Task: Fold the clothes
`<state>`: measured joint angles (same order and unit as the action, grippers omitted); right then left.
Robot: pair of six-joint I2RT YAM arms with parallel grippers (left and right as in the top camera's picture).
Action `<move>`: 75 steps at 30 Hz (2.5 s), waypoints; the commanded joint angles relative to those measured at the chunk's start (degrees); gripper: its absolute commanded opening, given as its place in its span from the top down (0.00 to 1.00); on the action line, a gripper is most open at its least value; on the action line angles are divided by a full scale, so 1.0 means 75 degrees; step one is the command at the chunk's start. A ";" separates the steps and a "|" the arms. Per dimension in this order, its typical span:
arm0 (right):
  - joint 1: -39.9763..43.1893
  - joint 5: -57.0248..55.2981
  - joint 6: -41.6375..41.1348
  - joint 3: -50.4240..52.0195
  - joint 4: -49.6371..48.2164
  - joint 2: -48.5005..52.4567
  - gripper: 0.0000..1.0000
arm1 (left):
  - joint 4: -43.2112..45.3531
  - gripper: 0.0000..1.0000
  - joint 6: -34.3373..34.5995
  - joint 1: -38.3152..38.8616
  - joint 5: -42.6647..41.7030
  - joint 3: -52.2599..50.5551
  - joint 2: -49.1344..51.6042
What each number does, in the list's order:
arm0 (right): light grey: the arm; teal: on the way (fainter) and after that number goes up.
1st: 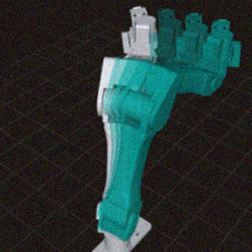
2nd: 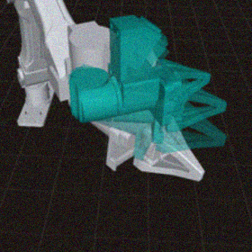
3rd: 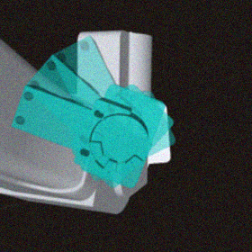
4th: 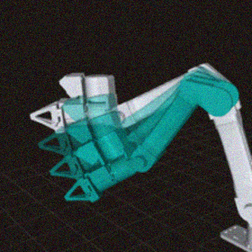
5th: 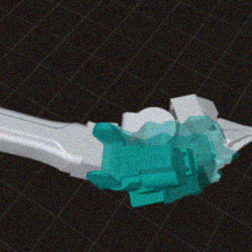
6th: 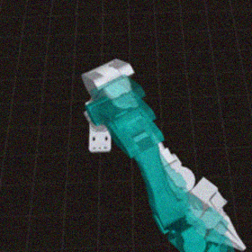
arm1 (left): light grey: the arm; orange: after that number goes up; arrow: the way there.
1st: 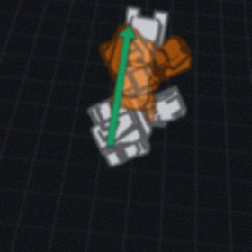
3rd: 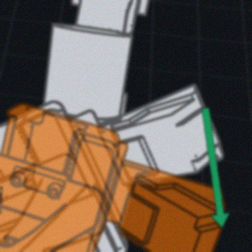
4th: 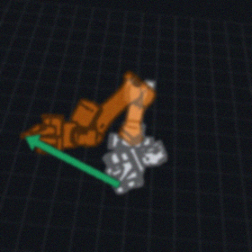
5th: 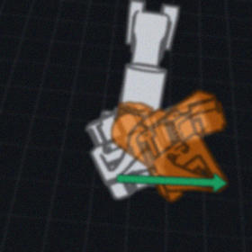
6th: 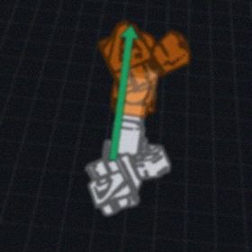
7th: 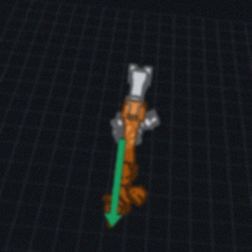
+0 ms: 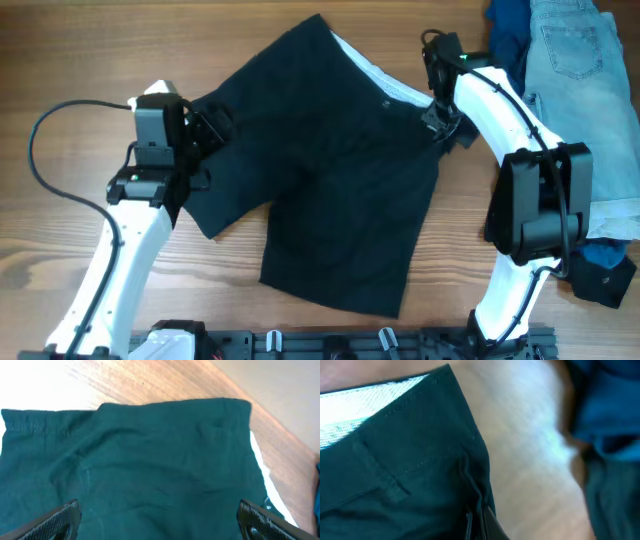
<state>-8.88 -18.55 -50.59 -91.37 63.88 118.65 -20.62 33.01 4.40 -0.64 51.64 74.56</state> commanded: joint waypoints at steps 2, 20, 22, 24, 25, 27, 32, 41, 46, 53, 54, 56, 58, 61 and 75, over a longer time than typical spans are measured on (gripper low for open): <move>0.0038 -0.0300 -0.1137 -0.0006 0.0525 -0.0009 0.86 | -0.0006 0.00 -0.0175 0.0085 0.0160 0.0009 0.0358; 0.0038 0.3077 0.5377 -0.0991 -0.1244 -0.0708 0.00 | -0.0443 0.00 -0.2812 -0.0414 0.0685 0.1271 0.0968; 0.0038 0.3704 0.5779 -0.0991 -0.1536 -0.0787 0.00 | -0.0889 0.00 -0.2897 -0.0775 0.0691 0.1719 0.1399; 0.0038 0.4030 0.5965 -0.0991 -0.1705 -0.0807 0.00 | -0.1303 0.00 -0.3194 -0.1125 0.0659 0.2127 0.1976; 0.0038 0.4095 0.5983 -0.0991 -0.1749 -0.0804 0.00 | -0.1396 0.01 -0.3279 -0.1221 0.0662 0.2232 0.2200; 0.0038 0.4115 0.5977 -0.0988 -0.1769 -0.0804 0.00 | -0.1559 0.02 -0.3570 -0.1399 0.0609 0.2422 0.2690; 0.0038 0.4115 0.5974 -0.0988 -0.1784 -0.0804 0.00 | -0.1609 0.08 -0.4164 -0.1384 0.0609 0.2468 0.3456; 0.0038 0.4141 0.5893 -0.0988 -0.1868 -0.0804 0.00 | -0.1221 0.09 -0.5380 -0.1501 0.0289 0.2468 0.4217; 0.0038 0.4141 0.5896 -0.0988 -0.1801 -0.0804 0.00 | -0.0927 0.18 -0.5377 -0.1495 0.0219 0.2468 0.4707; 0.0038 0.4141 0.5884 -0.0988 -0.1813 -0.0804 0.00 | -0.0702 0.68 -0.5342 -0.1495 0.0210 0.2468 0.4835; 0.0038 0.4141 0.5884 -0.0988 -0.1818 -0.0804 0.00 | -0.0676 0.72 -0.5345 -0.1495 0.0210 0.2468 0.4835; 0.0038 0.4141 0.5884 -0.0988 -0.1818 -0.0804 0.00 | -0.0670 0.82 -0.5345 -0.1495 0.0213 0.2468 0.4835; 0.0038 0.4141 0.5884 -0.0988 -0.1818 -0.0804 0.00 | -0.0603 0.96 -0.5345 -0.1498 0.0245 0.2468 0.4835; 0.0038 0.4141 0.5863 -0.0988 -0.1833 -0.0804 0.00 | -0.0277 0.96 -0.5336 -0.1498 0.0469 0.2468 0.4835; 0.0038 0.4138 0.5866 -0.0988 -0.1897 -0.0804 0.00 | -0.1005 0.18 -0.5444 -0.1387 0.0347 0.2468 0.4829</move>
<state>-8.69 11.57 -7.20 -97.78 49.80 113.65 -27.53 -6.98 -6.37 2.28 69.38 110.48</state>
